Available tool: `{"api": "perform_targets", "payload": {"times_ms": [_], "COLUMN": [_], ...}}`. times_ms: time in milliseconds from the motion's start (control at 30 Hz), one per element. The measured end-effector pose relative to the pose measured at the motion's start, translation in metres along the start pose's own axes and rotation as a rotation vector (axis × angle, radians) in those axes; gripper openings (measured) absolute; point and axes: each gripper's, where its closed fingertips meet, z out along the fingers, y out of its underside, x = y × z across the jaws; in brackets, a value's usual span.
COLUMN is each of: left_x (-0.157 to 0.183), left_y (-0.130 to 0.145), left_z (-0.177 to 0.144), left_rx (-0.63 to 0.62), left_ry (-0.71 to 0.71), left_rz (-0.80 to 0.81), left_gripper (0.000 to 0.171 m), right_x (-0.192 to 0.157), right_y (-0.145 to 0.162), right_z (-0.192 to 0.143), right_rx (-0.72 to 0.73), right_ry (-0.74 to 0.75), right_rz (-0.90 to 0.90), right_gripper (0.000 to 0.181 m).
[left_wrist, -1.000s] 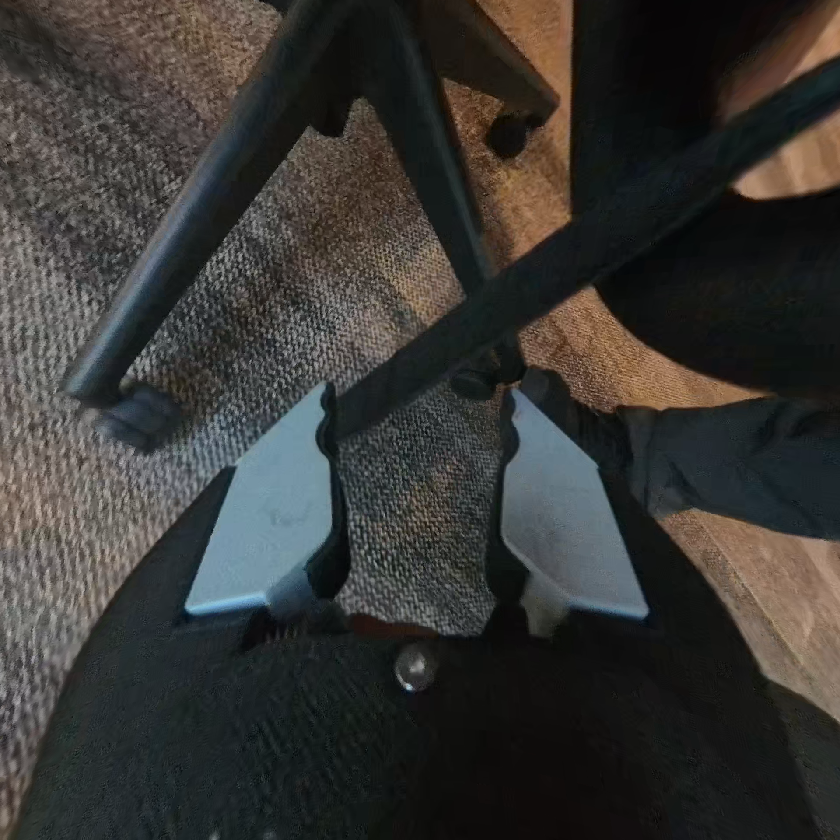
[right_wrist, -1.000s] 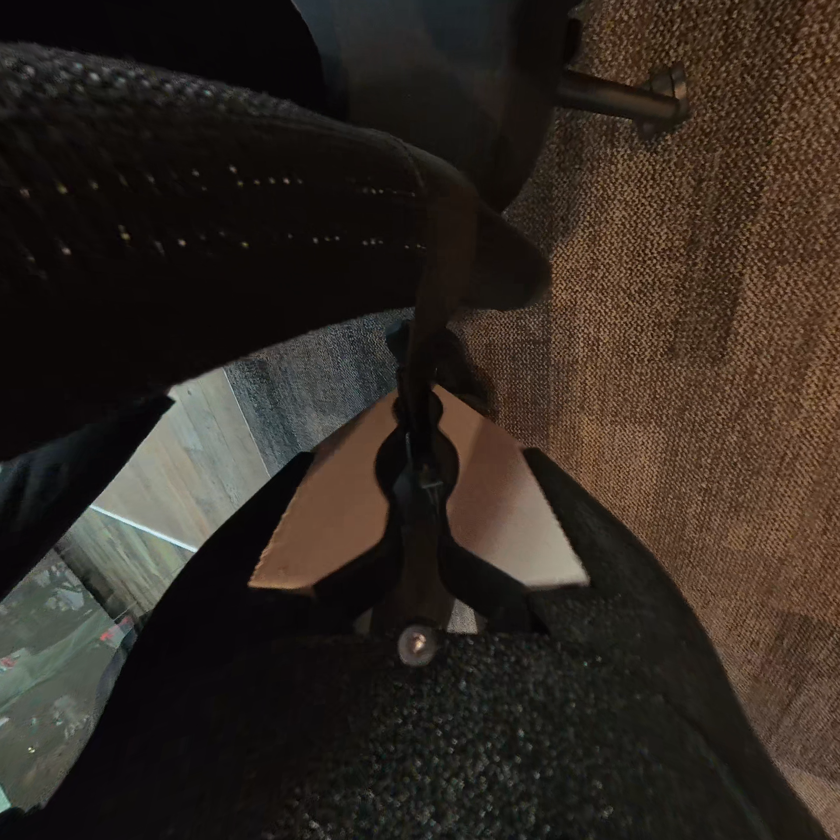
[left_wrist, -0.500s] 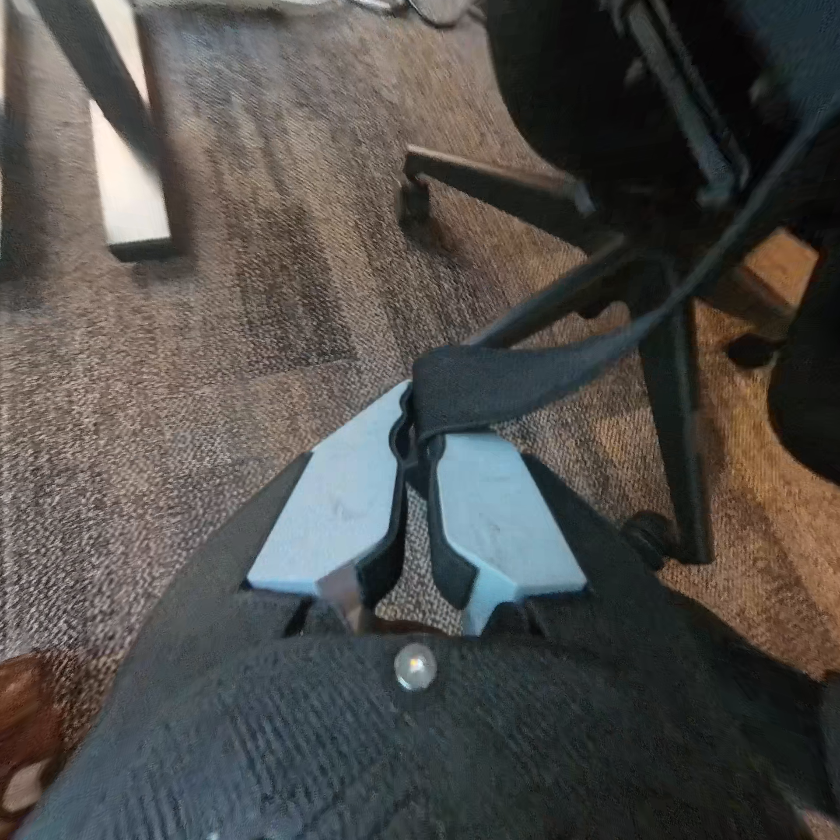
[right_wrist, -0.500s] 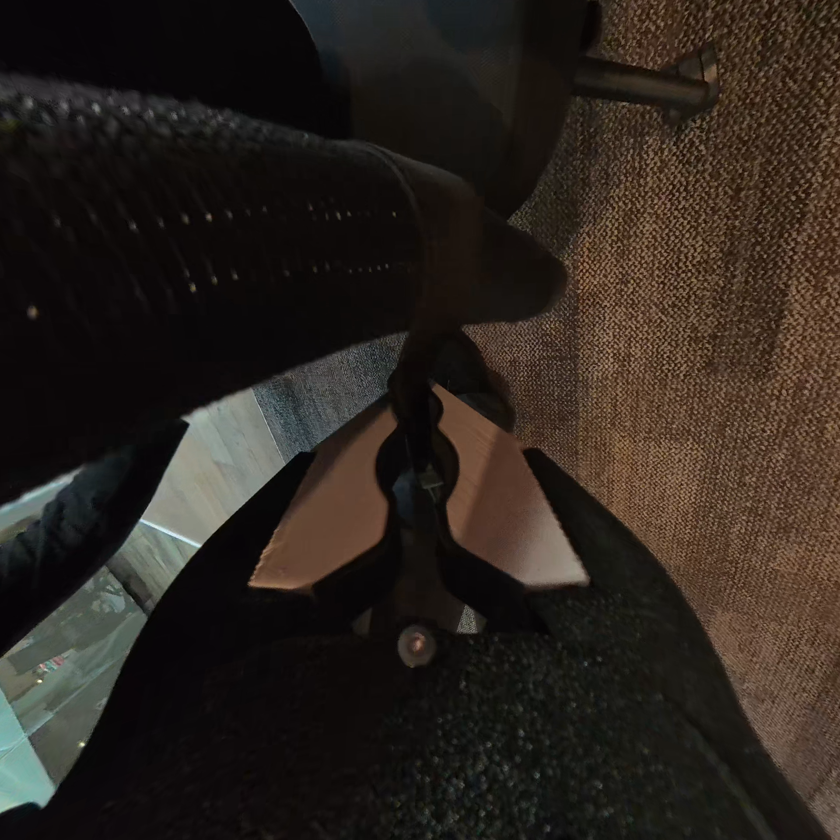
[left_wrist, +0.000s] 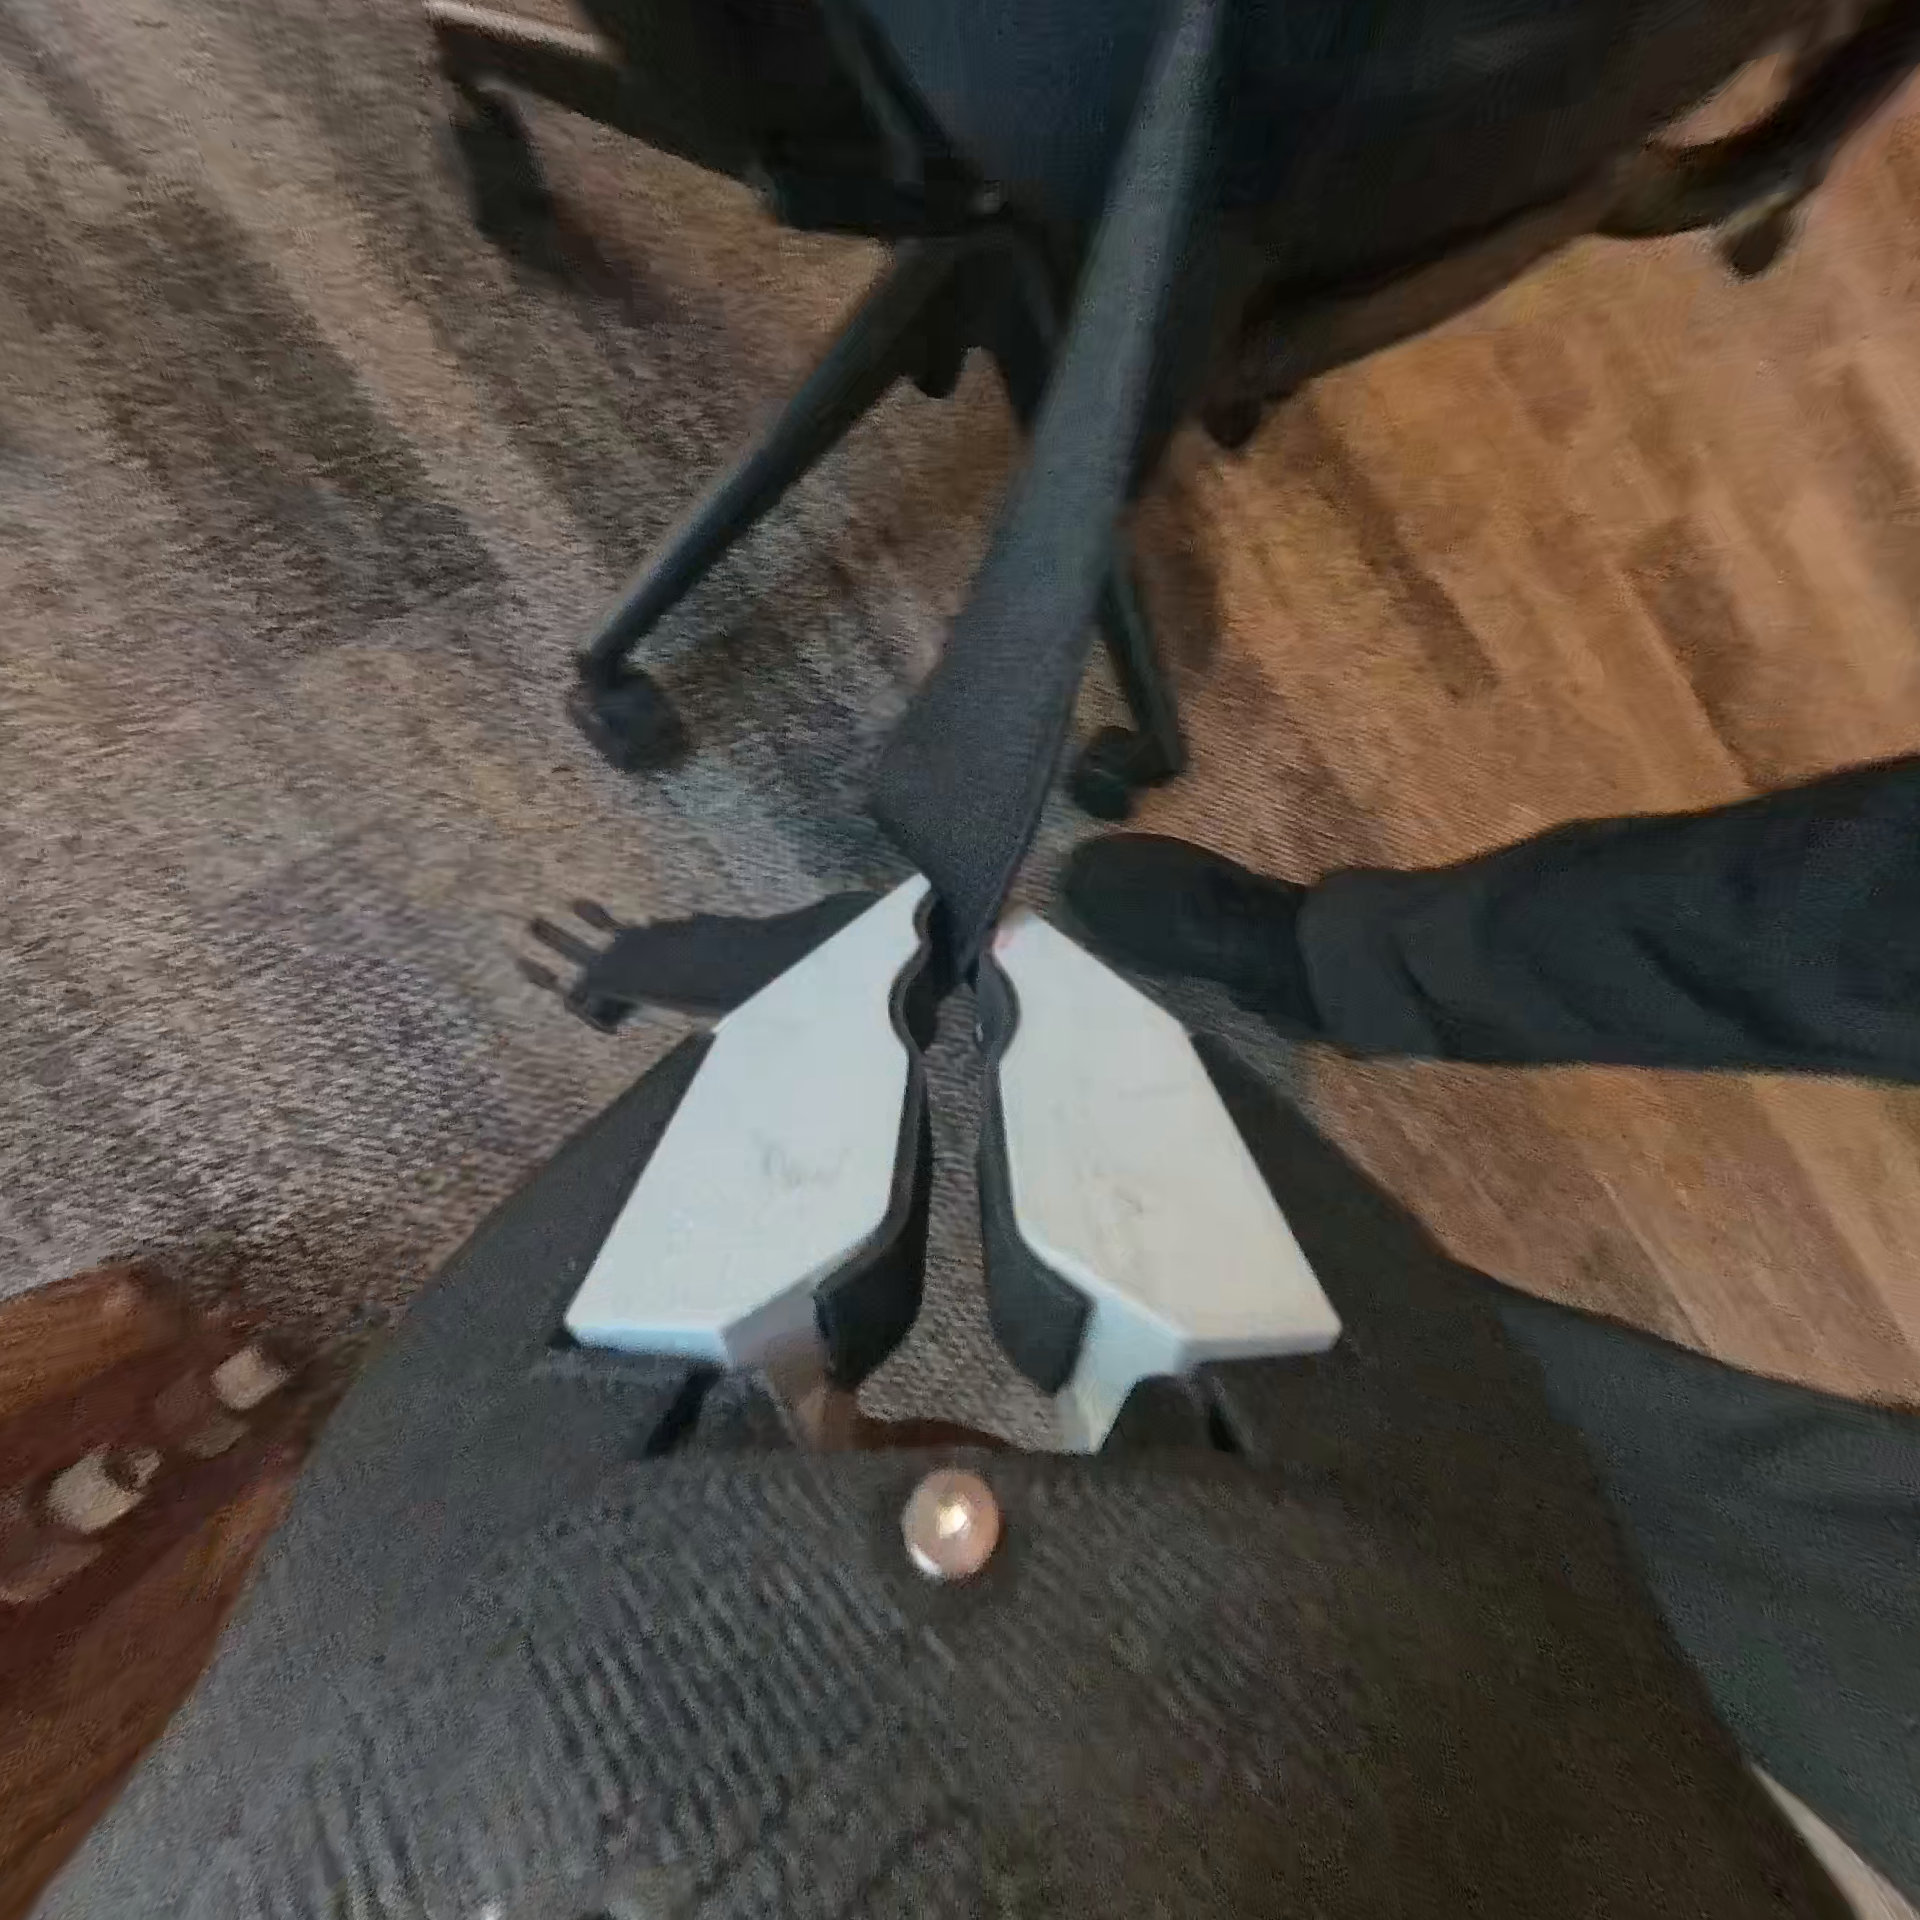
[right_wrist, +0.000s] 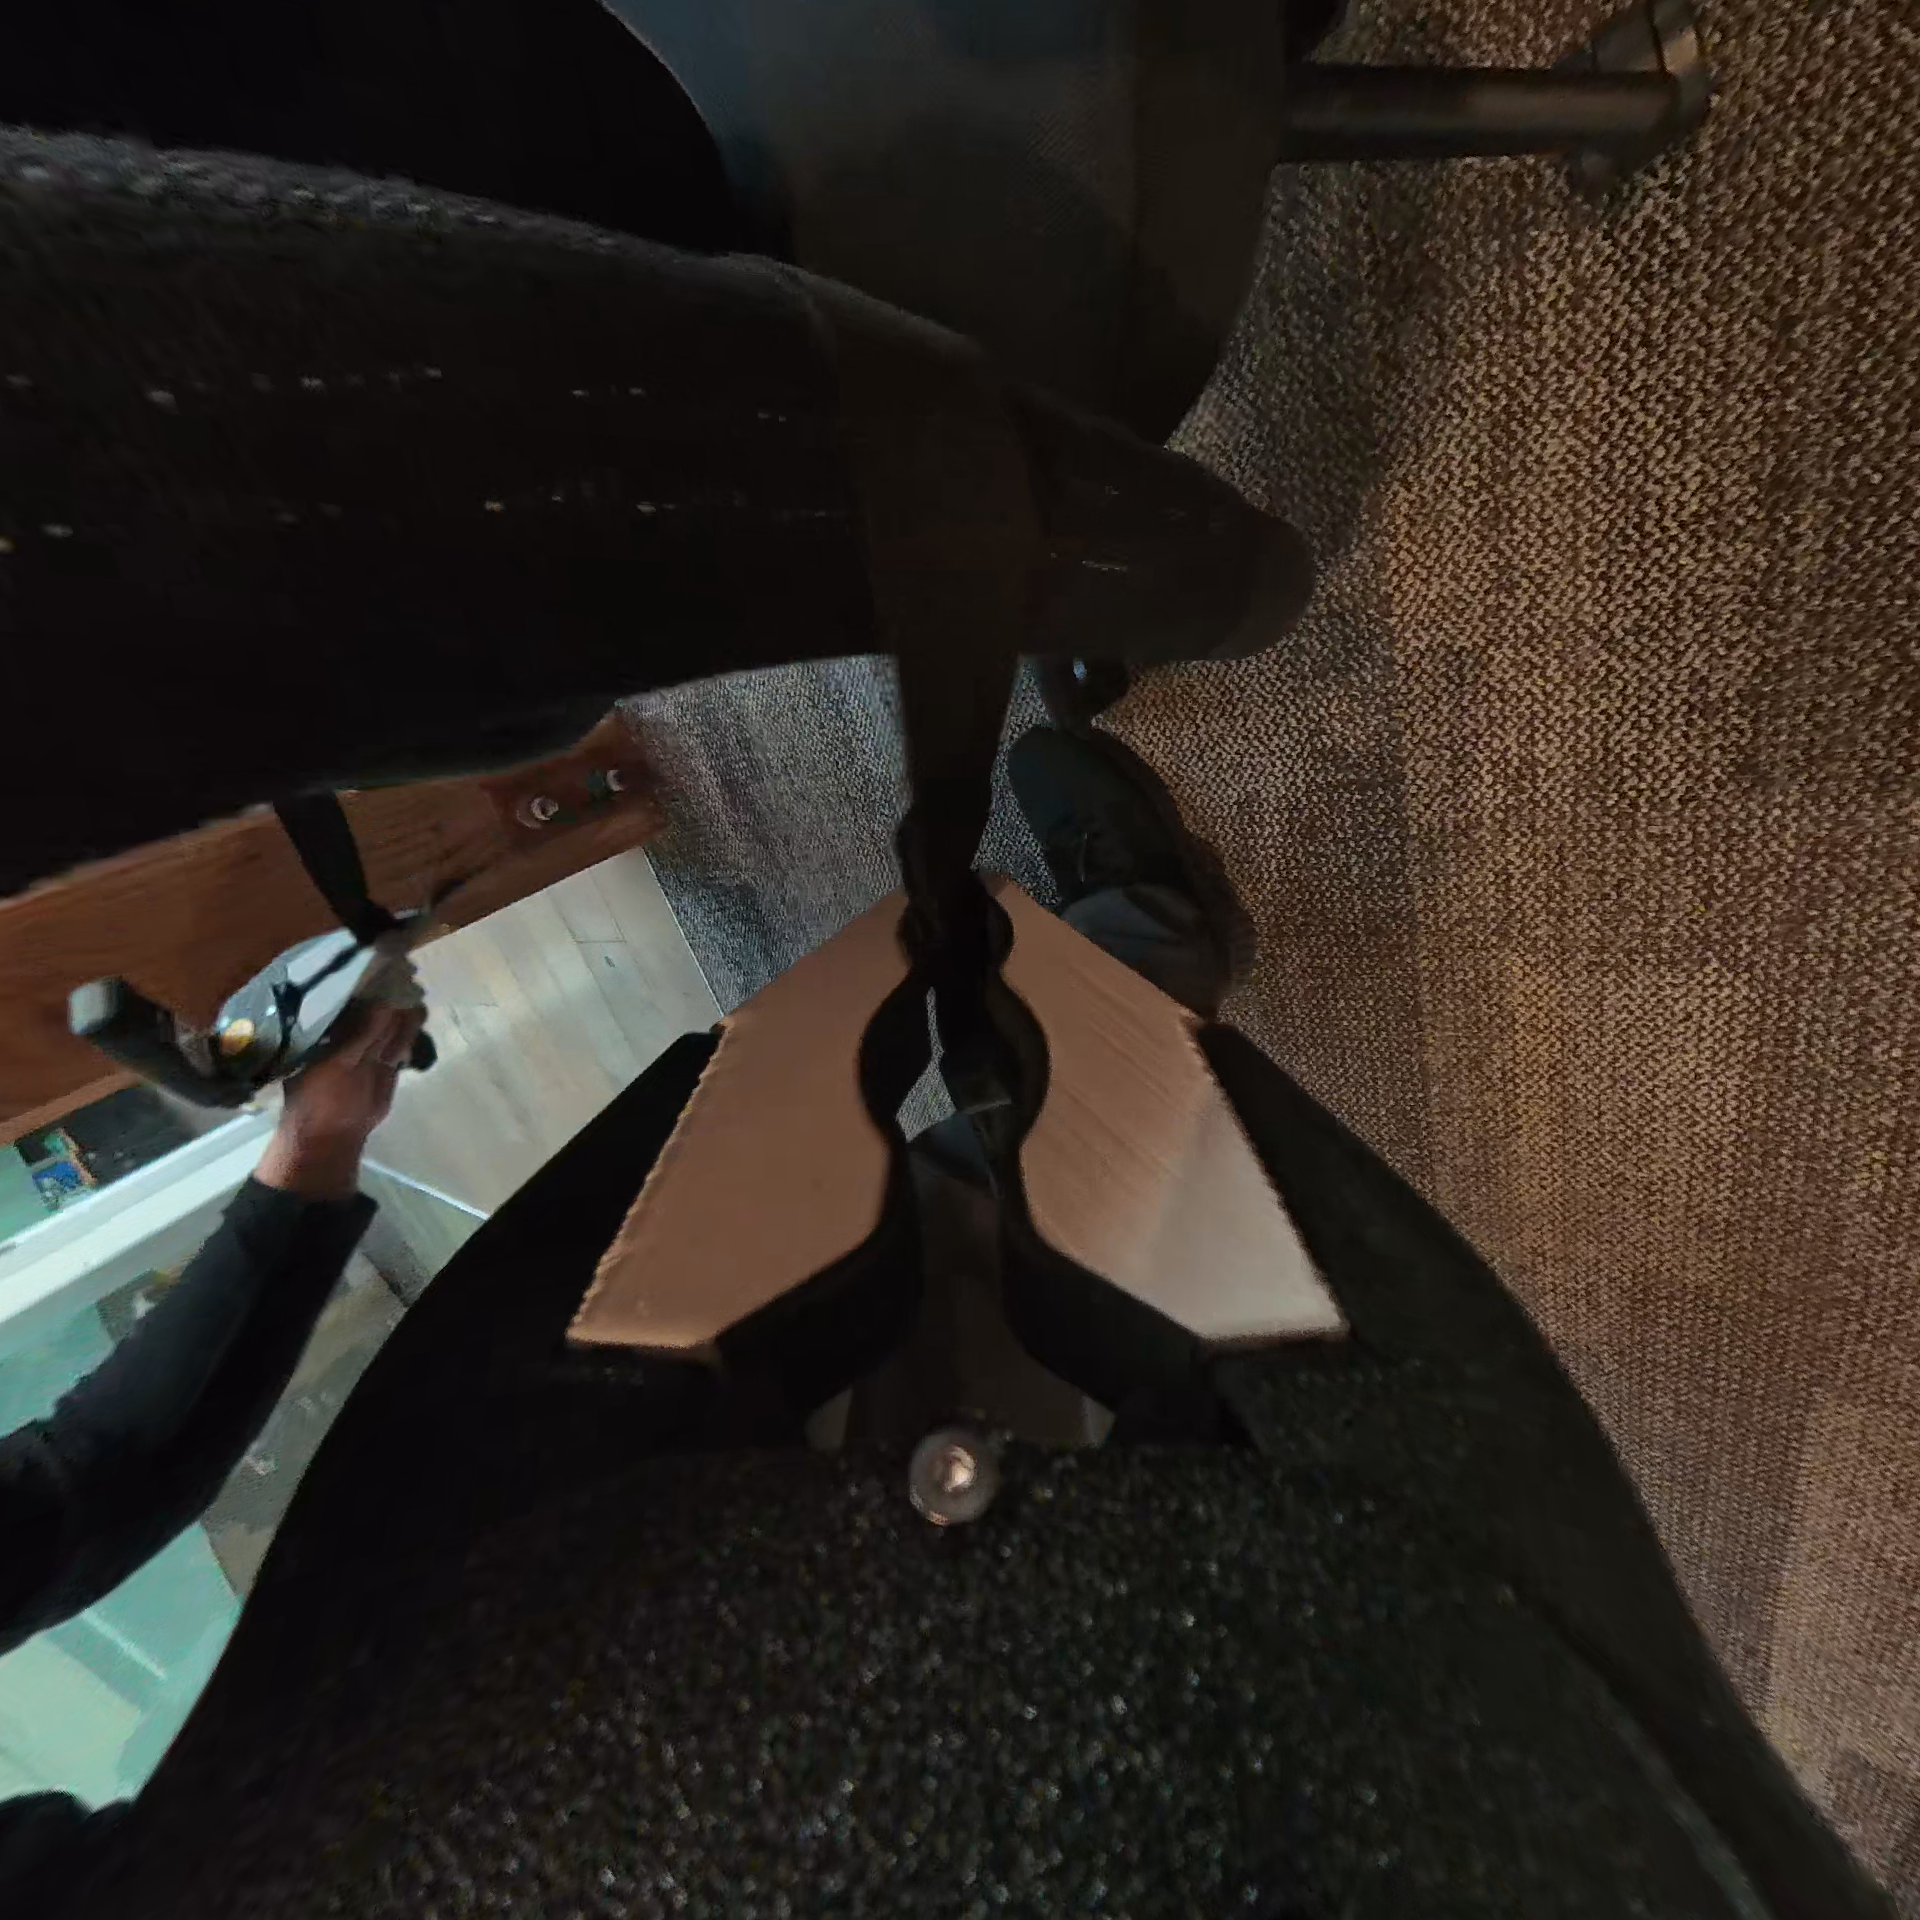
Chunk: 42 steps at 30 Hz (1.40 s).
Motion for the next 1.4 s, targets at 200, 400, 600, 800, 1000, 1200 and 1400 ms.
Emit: {"api": "perform_targets", "payload": {"times_ms": [200,400,600,800,1000,1200,1400], "left_x": [0.152,0.236,0.243,0.241,0.225,0.248,0.267], "left_y": [-0.017,-0.052,-0.139,-0.178,-0.180,-0.216,-0.232], "left_z": [-0.039,-0.023,0.053,0.103,0.116,0.108,0.130], "left_rx": [-0.055,-0.027,0.119,0.130,0.070,0.168,0.149], "left_ry": [0.447,0.639,0.469,0.409,0.367,0.589,0.501], "left_rz": [0.216,0.354,0.292,0.097,0.046,-0.062,0.042], "left_gripper": [0.000,0.000,0.000,0.000,0.000,0.000,0.000], "right_x": [-0.008,-0.016,-0.029,-0.035,-0.052,-0.053,-0.054], "right_y": [0.002,0.017,0.006,-0.012,-0.026,-0.025,0.002], "right_z": [-0.001,-0.025,-0.027,0.009,0.002,0.013,-0.009], "right_rx": [-0.022,-0.050,0.129,0.306,0.467,0.386,0.311], "right_ry": [0.045,0.138,0.039,-0.140,-0.566,-0.519,-0.514], "right_rz": [-0.103,-0.340,-0.270,-0.100,0.206,-0.066,-0.339], "right_gripper": [0.000,0.000,0.000,0.000,0.000,0.000,0.000]}}
